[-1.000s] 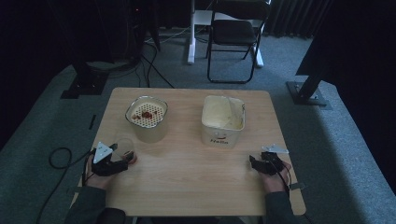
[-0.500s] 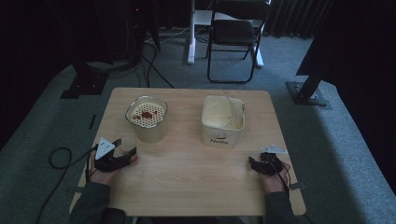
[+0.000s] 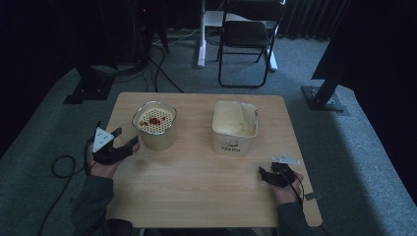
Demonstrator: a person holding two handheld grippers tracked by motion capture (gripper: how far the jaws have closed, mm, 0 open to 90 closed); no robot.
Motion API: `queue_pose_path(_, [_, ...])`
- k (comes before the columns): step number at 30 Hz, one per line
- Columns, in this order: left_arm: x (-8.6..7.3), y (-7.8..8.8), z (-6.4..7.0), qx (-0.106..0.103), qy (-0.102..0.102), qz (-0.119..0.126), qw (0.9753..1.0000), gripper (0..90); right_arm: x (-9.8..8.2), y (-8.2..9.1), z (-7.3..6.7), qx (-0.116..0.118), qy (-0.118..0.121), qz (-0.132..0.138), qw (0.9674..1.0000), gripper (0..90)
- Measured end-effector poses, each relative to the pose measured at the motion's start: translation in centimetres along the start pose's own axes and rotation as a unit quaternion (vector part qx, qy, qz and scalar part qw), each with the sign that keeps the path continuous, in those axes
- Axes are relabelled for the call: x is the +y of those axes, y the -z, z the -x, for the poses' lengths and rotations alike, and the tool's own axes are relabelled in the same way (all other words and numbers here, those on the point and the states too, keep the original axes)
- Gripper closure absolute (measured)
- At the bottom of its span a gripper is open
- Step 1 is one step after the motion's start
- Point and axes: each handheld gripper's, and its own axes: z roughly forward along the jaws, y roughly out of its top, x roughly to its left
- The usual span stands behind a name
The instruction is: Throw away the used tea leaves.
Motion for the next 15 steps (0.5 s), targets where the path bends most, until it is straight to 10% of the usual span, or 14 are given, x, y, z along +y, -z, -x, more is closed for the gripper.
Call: queue_pose_path(15, [4.4, -0.9, -4.1, 0.074, -0.01, 0.024, 0.997, 28.5, -0.4, -0.2, -0.2, 0.002, 0.004, 0.019, 0.9998, 36.4])
